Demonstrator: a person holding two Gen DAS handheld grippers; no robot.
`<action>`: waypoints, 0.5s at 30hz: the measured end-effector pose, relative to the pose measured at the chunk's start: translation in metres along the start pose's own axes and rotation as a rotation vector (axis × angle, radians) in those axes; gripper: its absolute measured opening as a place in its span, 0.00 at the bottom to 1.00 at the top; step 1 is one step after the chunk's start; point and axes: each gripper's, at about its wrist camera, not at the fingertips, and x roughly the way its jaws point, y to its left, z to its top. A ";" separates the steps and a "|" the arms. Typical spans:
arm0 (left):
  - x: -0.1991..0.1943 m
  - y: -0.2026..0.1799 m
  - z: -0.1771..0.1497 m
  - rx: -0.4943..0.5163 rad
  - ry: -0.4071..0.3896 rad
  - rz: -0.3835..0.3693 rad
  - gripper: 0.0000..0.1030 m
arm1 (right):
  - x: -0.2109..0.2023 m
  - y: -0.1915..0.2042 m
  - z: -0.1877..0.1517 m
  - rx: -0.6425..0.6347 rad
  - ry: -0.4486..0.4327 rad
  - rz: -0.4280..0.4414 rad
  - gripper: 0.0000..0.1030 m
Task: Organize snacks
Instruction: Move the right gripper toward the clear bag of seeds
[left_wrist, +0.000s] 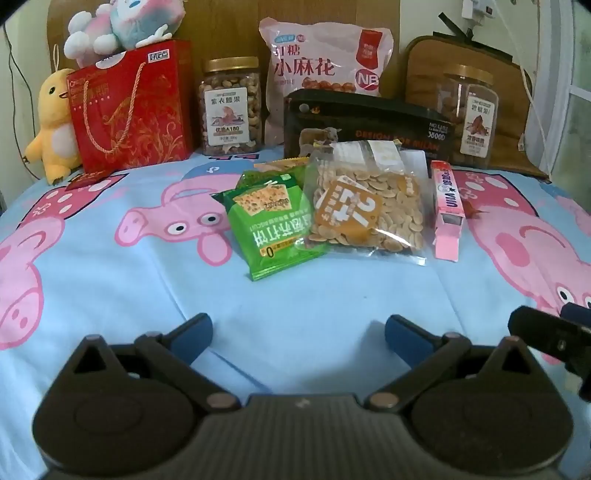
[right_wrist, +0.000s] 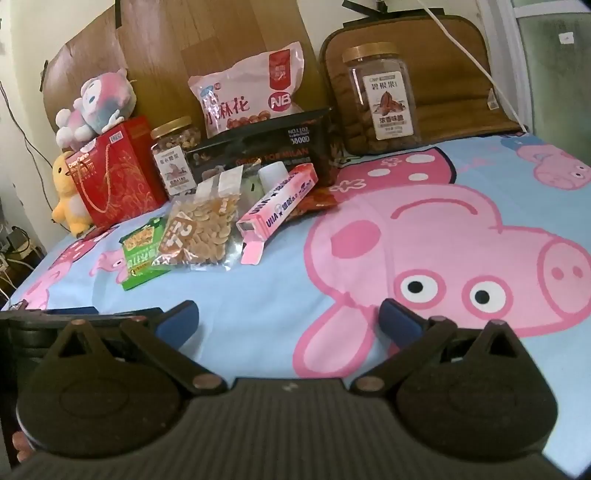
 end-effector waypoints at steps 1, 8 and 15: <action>0.001 -0.001 0.001 0.002 -0.002 -0.002 1.00 | 0.000 0.000 -0.001 0.000 -0.004 0.001 1.00; -0.022 -0.001 -0.009 0.016 -0.075 -0.019 1.00 | -0.003 0.001 0.001 -0.027 -0.027 -0.006 1.00; -0.022 0.009 -0.016 0.004 -0.101 -0.071 1.00 | 0.004 0.007 0.005 -0.056 -0.033 0.028 0.93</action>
